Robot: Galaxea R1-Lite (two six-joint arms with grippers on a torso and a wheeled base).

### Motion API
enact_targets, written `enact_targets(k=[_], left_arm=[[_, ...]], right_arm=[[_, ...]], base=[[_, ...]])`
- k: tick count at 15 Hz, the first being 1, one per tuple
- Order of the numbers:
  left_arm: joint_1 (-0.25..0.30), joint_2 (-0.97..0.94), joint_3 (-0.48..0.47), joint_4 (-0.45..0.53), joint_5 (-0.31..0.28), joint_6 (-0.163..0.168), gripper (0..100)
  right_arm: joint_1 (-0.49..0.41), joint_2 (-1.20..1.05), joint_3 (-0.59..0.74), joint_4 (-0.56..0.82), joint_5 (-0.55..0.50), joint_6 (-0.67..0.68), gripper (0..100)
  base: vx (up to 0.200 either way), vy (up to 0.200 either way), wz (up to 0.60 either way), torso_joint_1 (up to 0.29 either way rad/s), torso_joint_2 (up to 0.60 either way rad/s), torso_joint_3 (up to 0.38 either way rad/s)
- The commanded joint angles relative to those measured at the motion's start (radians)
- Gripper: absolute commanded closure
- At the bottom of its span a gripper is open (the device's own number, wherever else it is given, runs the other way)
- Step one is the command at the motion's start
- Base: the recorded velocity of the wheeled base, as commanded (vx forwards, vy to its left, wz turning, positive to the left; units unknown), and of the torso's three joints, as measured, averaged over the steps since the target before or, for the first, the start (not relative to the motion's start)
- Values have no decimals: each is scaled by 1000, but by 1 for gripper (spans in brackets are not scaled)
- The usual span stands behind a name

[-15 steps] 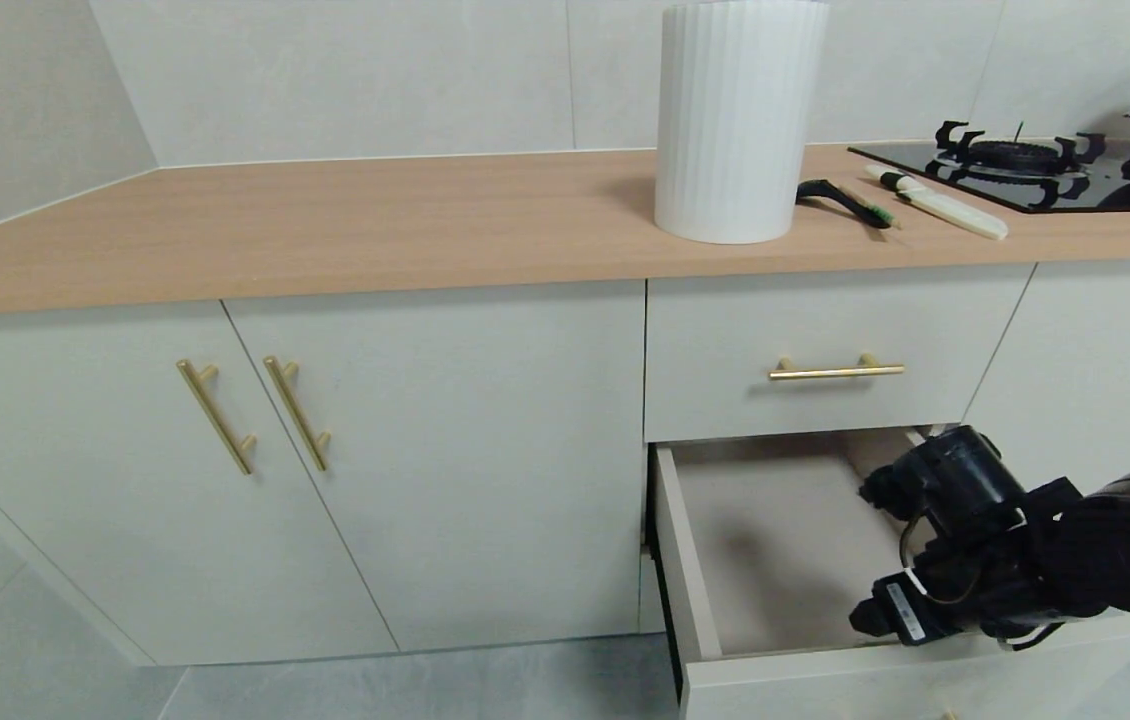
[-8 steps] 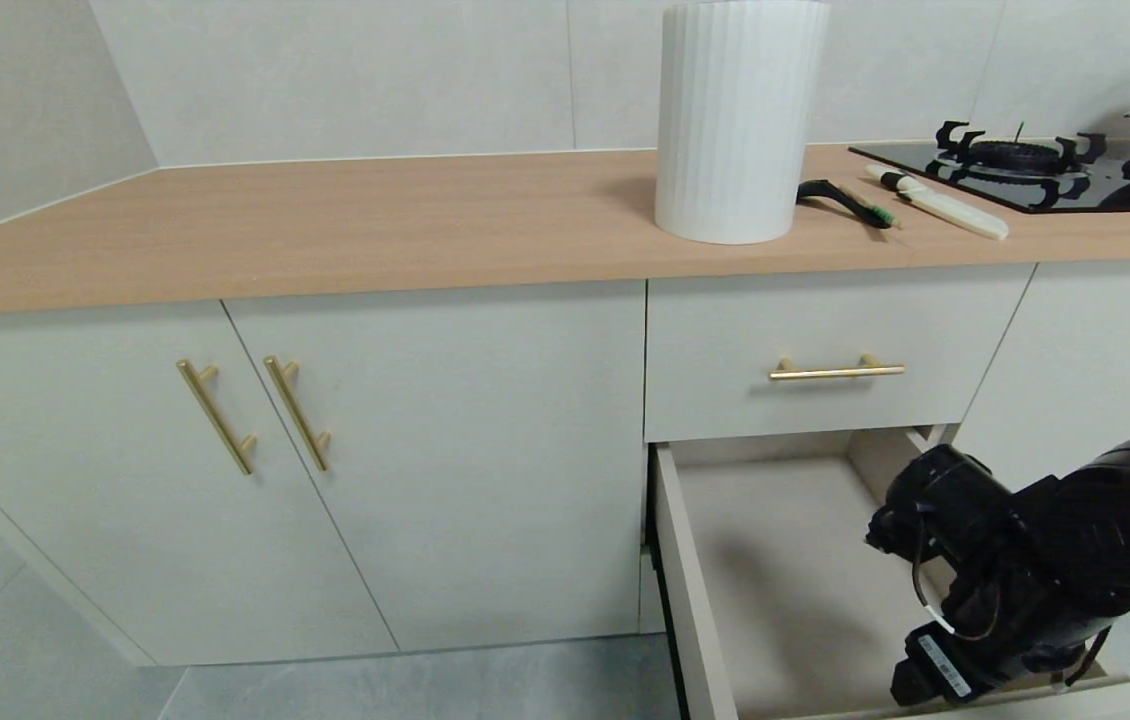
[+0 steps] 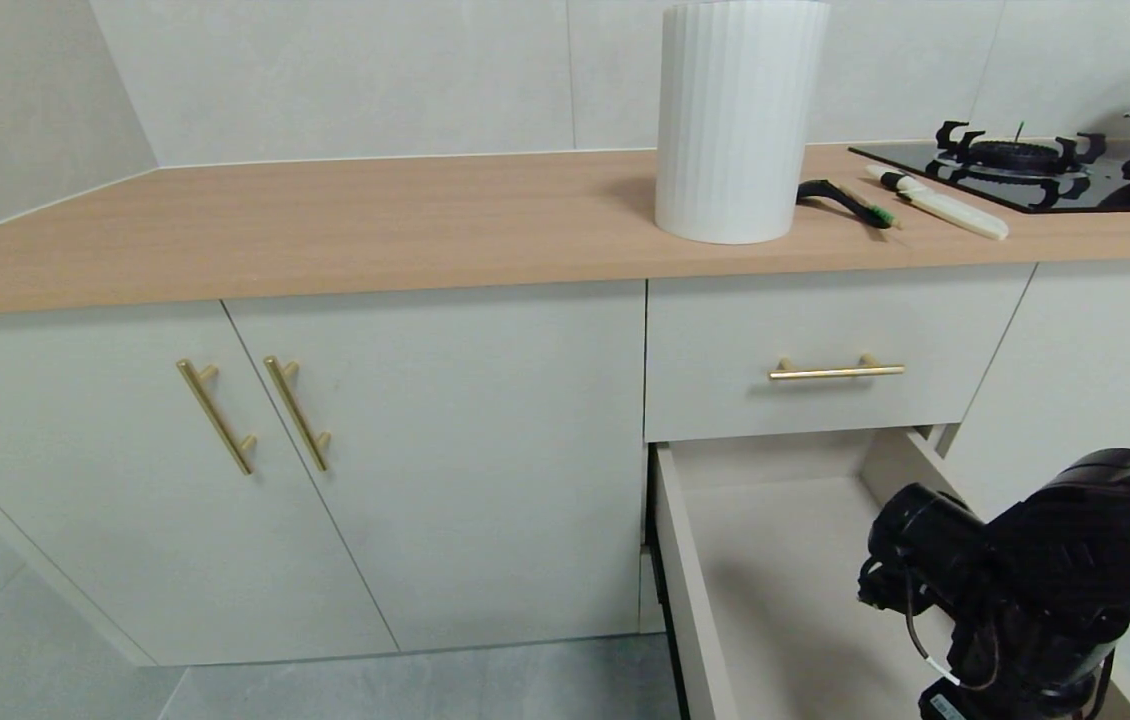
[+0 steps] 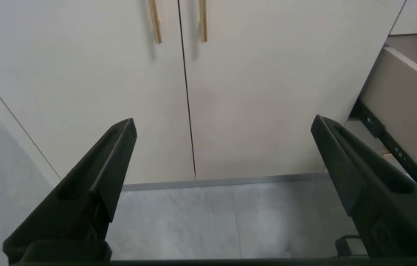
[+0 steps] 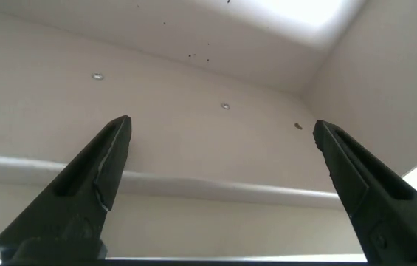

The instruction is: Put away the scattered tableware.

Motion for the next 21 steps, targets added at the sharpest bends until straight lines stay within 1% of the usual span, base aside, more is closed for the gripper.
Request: enact_targets(k=[1,4,7,8,9,10,13,15,17,21], left_arm=[[0,1,0,0,0,0,0],[0,1,0,0,0,0,0],[0,1,0,0,0,0,0],[0,1,0,0,0,0,0],[0,1,0,0,0,0,0],[0,1,0,0,0,0,0],[0,1,0,0,0,0,0],[0,1,0,0,0,0,0],[0,1,0,-1,0,0,0],[0,1,0,0,0,0,0]], right_arm=[[2,14,-3,0,-2,1,0],[2,2,-29,-3,-11,11,0],[0,-67,-56,-18,-8,37,0],[-3,-118,-60,-50,-5,63,0],[-9,-161,-51,-130,-7,69,0],[-21,-195,-36,-174,-10,69,0],[-27,-265,-39,-188,-8,69,0],[-27,-297,-34,-224,-10,69,0],[-29,-308,-33,-253,-11,69,0],[-29,-327,-33,-257,-11,67,0]], base=[[0,0,0,0,0,0],[0,0,0,0,0,0],[0,0,0,0,0,0],[0,0,0,0,0,0],[0,0,0,0,0,0],[0,0,0,0,0,0],[0,0,0,0,0,0],[0,0,0,0,0,0],[0,0,0,0,0,0],[0,0,0,7,-76,-58]])
